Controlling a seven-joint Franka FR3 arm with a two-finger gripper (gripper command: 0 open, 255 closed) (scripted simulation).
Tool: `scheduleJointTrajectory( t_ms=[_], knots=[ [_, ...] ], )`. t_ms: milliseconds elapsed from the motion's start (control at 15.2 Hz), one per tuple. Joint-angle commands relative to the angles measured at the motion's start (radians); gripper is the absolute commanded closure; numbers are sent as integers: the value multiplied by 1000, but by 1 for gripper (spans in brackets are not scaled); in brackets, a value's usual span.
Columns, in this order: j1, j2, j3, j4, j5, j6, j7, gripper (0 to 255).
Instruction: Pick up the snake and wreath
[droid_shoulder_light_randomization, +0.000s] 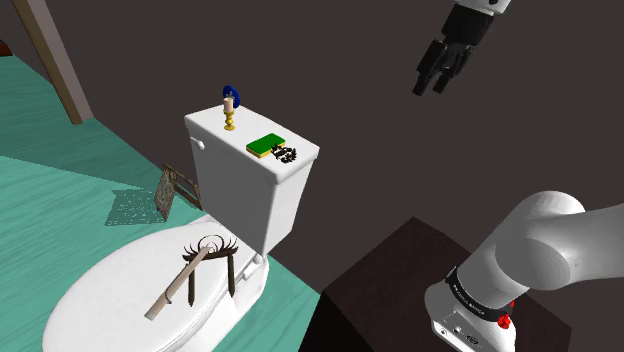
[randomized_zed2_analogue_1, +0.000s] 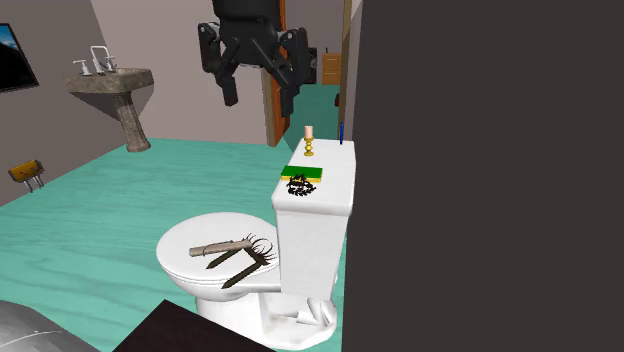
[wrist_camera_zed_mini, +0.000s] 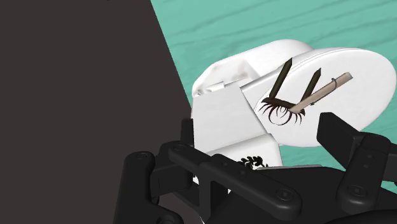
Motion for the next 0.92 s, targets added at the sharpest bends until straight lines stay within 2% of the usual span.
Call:
scheduleJointTrajectory(
  t_ms=[0,462,858],
  knots=[
    [0,0,0,0,0,0,0,0],
    [23,155,24,-61,18,245,11,0],
    [41,329,44,-56,30,440,18,0]
  ],
)
